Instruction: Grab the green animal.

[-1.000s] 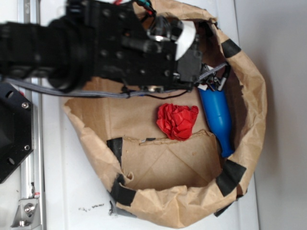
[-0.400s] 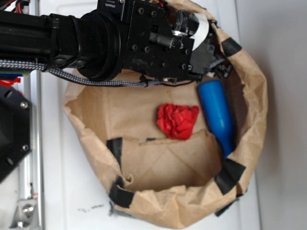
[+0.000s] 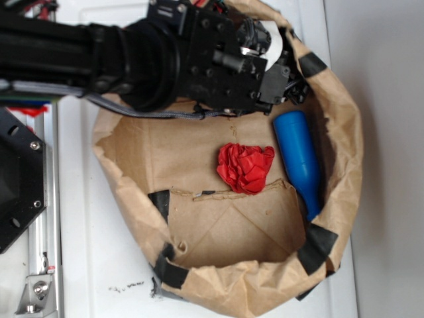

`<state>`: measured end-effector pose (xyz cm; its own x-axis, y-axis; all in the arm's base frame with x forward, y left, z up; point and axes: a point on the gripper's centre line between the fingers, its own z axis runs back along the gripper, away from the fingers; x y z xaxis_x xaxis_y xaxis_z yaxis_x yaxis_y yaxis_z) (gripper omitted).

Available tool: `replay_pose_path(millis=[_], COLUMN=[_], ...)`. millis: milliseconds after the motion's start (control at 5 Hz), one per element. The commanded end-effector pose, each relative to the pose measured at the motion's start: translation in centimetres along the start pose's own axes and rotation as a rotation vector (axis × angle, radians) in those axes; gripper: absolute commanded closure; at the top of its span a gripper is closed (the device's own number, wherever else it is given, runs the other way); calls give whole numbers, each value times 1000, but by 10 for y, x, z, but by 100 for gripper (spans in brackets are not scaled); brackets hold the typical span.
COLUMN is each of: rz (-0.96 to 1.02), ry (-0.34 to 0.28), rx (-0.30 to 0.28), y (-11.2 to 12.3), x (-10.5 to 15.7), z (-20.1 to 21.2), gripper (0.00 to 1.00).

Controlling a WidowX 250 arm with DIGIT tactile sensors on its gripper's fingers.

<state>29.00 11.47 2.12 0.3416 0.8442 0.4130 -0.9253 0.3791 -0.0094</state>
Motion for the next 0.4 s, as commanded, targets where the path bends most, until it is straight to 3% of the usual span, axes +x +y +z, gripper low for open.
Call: replay_pose_path(millis=[0, 200], rz=[59, 74], ry=[-14, -17], rx=[28, 0], y=[-1, 2], x=[19, 18], z=[-22, -18], gripper=[0, 100])
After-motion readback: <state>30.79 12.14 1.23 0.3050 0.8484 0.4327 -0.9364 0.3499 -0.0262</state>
